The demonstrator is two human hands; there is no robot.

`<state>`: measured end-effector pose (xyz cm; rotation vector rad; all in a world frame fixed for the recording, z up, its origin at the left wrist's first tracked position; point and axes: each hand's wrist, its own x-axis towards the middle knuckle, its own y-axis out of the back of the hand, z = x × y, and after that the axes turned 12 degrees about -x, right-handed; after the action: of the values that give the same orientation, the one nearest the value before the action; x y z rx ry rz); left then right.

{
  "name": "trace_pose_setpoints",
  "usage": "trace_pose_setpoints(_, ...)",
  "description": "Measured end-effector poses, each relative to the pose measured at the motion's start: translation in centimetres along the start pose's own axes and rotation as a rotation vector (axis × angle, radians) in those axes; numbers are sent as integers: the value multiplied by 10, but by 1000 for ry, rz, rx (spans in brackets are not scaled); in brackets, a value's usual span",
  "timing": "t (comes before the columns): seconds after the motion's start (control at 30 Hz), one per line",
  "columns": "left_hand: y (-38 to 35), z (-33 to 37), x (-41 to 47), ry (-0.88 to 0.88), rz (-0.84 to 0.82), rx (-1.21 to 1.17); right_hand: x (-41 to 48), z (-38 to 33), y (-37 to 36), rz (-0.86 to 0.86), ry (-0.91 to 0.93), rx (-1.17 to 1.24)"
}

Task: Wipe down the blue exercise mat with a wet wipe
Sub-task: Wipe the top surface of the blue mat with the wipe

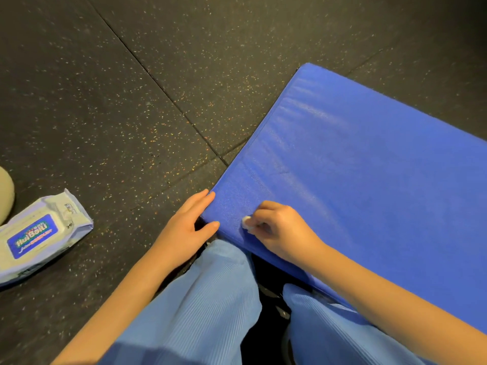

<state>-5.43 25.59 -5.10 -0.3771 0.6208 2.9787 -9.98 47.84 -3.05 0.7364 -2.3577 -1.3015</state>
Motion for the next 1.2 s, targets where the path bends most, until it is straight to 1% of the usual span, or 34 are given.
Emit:
trace_pose_setpoints(0.07, 2, -2, 0, -12, -53, 117, 9, -8, -6, 0, 13, 23)
trace_pose_setpoints(0.17, 4, -2, 3, -91, -98, 367, -2, 0, 0, -68, 8, 84)
trace_pose_setpoints(0.23, 7, 1, 10, -251, -102, 550, -20, 11, 9, -90, -31, 112)
trace_pose_setpoints(0.3, 9, 4, 18, -420, -148, 740, -36, 18, 16, -46, -83, 107)
trace_pose_setpoints(0.33, 10, 6, 21, -456, -167, 784, -40, 21, 17, -10, -116, 104)
trace_pose_setpoints(0.43, 15, 18, 27, -525, -144, 799, -38, 21, 23, 82, -195, 93)
trace_pose_setpoints(0.53, 21, 46, 37, -631, -138, 860, -40, 17, 35, 171, -208, 101)
trace_pose_setpoints(0.63, 22, 80, 49, -715, -115, 867, -52, 20, 56, 238, -232, 128)
trace_pose_setpoints(0.7, 21, 102, 56, -744, -106, 846, -62, 23, 72, 272, -256, 110)
trace_pose_setpoints(0.83, 15, 153, 69, -745, -93, 835, -85, 26, 103, 365, -320, 76)
trace_pose_setpoints(0.9, 11, 181, 75, -719, -86, 856, -95, 26, 117, 423, -361, 45)
trace_pose_setpoints(1.0, 6, 220, 84, -738, -87, 930, -108, 21, 136, 485, -402, 12)
trace_pose_setpoints(1.1, 3, 258, 91, -733, -116, 1014, -120, 15, 150, 449, -380, -9)
trace_pose_setpoints(1.2, 1, 298, 94, -678, -175, 1124, -127, 18, 158, 381, -367, -160)
